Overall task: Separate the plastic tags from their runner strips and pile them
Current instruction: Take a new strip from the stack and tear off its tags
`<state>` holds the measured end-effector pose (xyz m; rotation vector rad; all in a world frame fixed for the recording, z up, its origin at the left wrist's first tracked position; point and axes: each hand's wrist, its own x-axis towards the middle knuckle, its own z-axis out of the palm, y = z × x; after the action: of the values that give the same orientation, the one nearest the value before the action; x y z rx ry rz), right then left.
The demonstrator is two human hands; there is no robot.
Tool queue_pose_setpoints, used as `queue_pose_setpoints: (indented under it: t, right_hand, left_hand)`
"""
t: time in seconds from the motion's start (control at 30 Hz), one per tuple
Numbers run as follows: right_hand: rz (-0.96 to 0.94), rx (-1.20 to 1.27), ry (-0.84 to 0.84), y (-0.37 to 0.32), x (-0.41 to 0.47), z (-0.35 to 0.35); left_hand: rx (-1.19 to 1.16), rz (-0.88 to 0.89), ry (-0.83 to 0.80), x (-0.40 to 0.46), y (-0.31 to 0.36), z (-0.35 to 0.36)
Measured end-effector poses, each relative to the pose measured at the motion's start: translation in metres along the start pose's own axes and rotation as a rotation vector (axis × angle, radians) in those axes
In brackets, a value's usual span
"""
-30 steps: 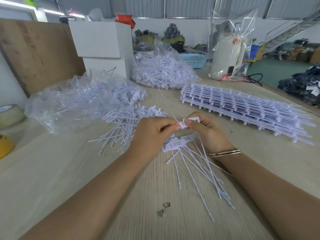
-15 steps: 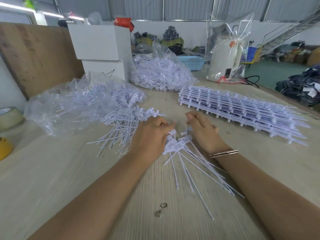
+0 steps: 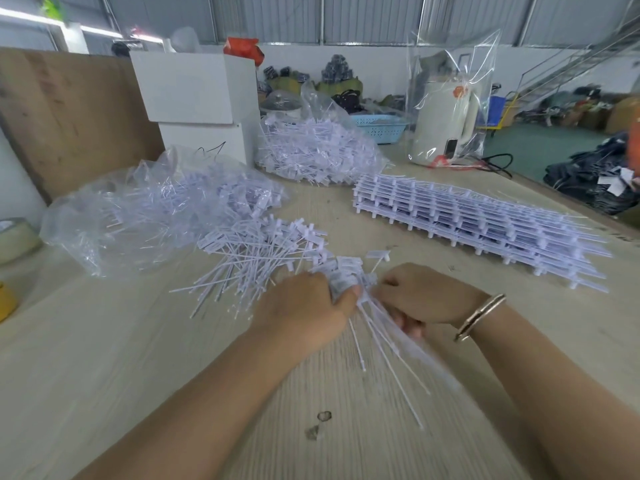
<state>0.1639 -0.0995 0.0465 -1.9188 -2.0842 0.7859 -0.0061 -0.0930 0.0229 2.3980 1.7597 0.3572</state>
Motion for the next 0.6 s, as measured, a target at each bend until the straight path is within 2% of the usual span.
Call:
queue_pose_setpoints:
  t: [0.1, 0.2, 0.27, 0.33, 0.47, 0.5, 0.6]
  right_hand:
    - [0.037, 0.372, -0.200, -0.016, -0.001, 0.006]
    - [-0.011, 0.487, -0.279, -0.018, -0.002, 0.011]
    - [0.001, 0.451, -0.220, -0.016, 0.001, 0.013]
    - [0.016, 0.367, -0.072, -0.011, 0.004, 0.008]
    - [-0.011, 0.097, 0.422, 0.015, 0.016, -0.008]
    - [-0.006, 0.034, 0.472, 0.022, 0.019, -0.009]
    - [-0.003, -0.191, 0.326, 0.036, 0.025, -0.004]
  left_hand:
    - [0.026, -0.034, 0.008, 0.002, -0.004, 0.004]
    - [0.027, -0.063, -0.011, 0.005, -0.009, 0.003]
    - [0.005, -0.078, -0.009, 0.005, -0.010, 0.001]
    - [-0.014, -0.101, -0.019, 0.003, -0.007, 0.001]
    - [0.087, -0.107, -0.037, -0.001, -0.005, -0.001]
    - [0.133, -0.096, -0.041, 0.000, -0.006, -0.001]
    - [0.190, -0.075, -0.041, 0.002, -0.008, 0.001]
